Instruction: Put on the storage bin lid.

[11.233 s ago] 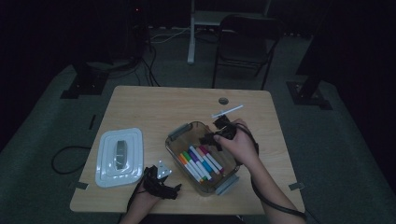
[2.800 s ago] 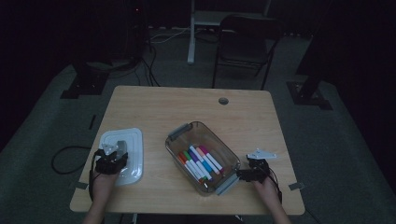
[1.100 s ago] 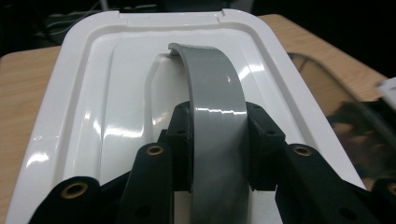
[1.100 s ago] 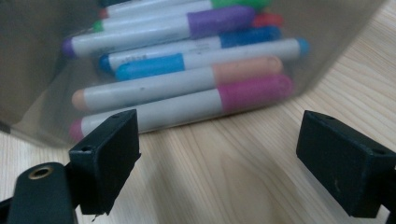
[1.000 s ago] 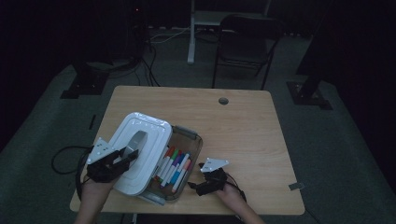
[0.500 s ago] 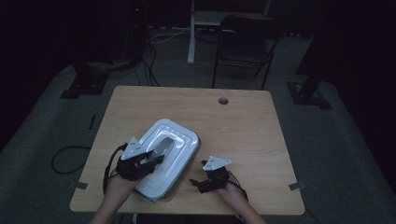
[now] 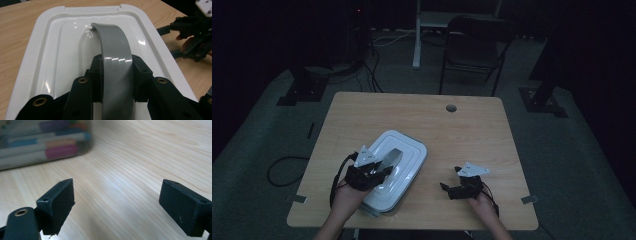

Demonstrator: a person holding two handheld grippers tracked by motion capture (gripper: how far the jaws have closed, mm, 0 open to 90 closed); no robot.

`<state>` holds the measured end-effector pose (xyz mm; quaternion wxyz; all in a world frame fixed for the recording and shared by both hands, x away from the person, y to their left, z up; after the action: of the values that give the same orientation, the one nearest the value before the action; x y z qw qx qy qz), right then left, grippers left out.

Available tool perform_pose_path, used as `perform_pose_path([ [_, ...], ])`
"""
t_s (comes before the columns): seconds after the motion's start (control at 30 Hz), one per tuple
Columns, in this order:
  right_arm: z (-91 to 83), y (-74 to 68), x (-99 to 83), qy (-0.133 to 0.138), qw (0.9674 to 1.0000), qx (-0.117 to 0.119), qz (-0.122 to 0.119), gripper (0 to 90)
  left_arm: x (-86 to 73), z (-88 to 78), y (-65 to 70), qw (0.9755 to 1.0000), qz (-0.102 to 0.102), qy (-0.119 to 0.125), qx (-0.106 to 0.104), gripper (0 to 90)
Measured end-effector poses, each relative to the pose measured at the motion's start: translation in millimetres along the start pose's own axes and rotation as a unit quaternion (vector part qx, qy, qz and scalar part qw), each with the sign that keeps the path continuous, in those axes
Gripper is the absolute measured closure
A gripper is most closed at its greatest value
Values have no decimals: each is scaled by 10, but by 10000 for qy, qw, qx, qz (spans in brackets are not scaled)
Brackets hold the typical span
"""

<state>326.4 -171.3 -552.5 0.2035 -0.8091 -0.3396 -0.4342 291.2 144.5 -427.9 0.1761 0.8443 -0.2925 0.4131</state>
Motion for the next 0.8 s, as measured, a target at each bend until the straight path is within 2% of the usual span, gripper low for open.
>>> perform_pose_path([
  [0.1, -88, 103, -46, 2, 9998, -182, 56, 124, -19, 41, 32, 10000, -21, -15, -85, 682],
  [0.17, -144, 166, -91, -9, 9994, -301, 157, 124, -33, 68, 62, 10000, 41, -20, -46, 683],
  [0.27, -216, 251, -159, -41, 9987, -462, 218, 124, -36, 63, 45, 9999, 5, 14, -106, 682],
  [0.33, -258, 302, -197, -52, 9982, -526, 267, 124, -35, 60, 49, 9999, 61, 4, -99, 679],
  [0.4, -298, 355, -231, -52, 9976, -622, 308, 124, -31, 53, 40, 9997, 42, 56, -220, 665],
  [0.43, -316, 379, -247, -64, 9972, -658, 353, 124, -26, 40, 29, 9994, 10, 118, -332, 617],
  [0.5, -349, 434, -278, -82, 9959, -794, 420, 125, -11, 8, 19, 9992, 64, 186, -354, 600],
  [0.63, -403, 542, -332, -125, 9929, -1017, 613, 125, 10, -57, -13, 9987, 115, 217, -454, 471],
  [0.73, -452, 605, -365, -163, 9902, -1194, 699, 126, 17, -145, -65, 9981, 66, 390, -483, 324],
  [0.8, -490, 654, -397, -202, 9877, -1347, 769, 126, 20, -218, -125, 9975, -46, 522, -483, 240],
])
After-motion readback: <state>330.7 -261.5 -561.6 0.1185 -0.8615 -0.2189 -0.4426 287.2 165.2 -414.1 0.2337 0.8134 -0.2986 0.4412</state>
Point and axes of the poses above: each handheld gripper's, and its own axes: z roughly forward along the jaws, x roughly out of its top, y roughly to its right, the point moved 3 cm from there along z, roughly forward along the jaws, and after that the axes turned 2 degrees about y, right-handed, at the moved point
